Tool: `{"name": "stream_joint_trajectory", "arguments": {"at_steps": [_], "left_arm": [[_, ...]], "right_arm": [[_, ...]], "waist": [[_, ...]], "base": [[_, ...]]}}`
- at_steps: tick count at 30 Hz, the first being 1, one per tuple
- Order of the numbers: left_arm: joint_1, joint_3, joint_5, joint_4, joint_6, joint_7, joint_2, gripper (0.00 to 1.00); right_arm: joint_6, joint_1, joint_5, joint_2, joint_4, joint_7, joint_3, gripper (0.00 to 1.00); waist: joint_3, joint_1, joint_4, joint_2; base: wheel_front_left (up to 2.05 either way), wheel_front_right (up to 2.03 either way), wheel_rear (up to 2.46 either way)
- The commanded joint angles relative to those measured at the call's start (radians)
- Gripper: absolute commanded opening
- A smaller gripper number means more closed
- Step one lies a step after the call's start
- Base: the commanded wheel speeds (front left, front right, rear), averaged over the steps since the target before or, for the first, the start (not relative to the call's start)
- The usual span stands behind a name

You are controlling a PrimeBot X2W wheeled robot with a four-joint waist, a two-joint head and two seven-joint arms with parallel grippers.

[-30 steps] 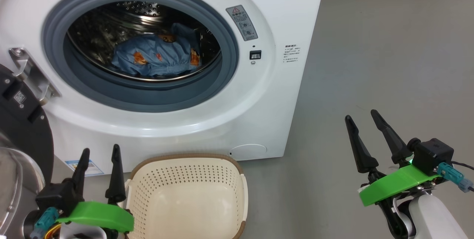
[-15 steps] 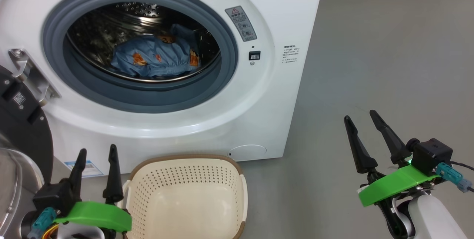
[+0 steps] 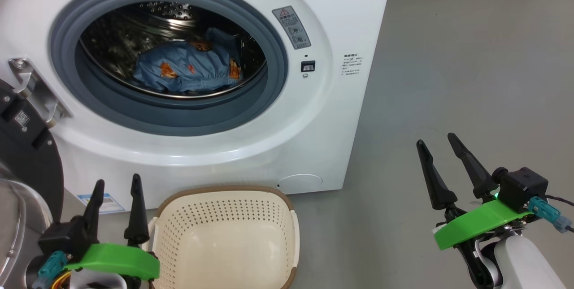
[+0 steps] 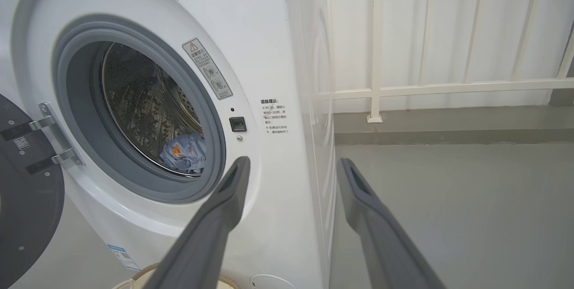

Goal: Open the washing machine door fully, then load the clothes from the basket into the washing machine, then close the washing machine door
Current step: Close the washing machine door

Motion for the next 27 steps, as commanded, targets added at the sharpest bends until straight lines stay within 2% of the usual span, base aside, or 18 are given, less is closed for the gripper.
{"name": "stream_joint_trajectory", "arguments": {"at_steps": [1, 16, 27], "left_arm": [[-0.017, 0.039, 0.009, -0.024, -0.006, -0.006, 0.016, 1.0], [-0.02, 0.047, 0.014, -0.026, -0.014, -0.006, 0.007, 1.0], [-0.017, 0.054, 0.022, -0.036, -0.02, -0.006, 0.005, 1.0]], "right_arm": [[0.002, 0.0, 0.001, -0.007, -0.022, -0.005, 0.022, 1.0], [0.002, -0.003, 0.002, -0.005, -0.022, -0.005, 0.017, 1.0], [0.002, -0.003, 0.002, -0.005, -0.021, -0.005, 0.014, 1.0]], "waist": [[0.0, 0.0, -0.001, -0.0001], [0.004, 0.0, 0.001, -0.0001], [0.004, 0.0, 0.004, -0.0001]], "base": [[0.0, 0.0, 0.0], [-0.08, 0.08, 0.0], [-1.24, 1.24, 0.0]]}}
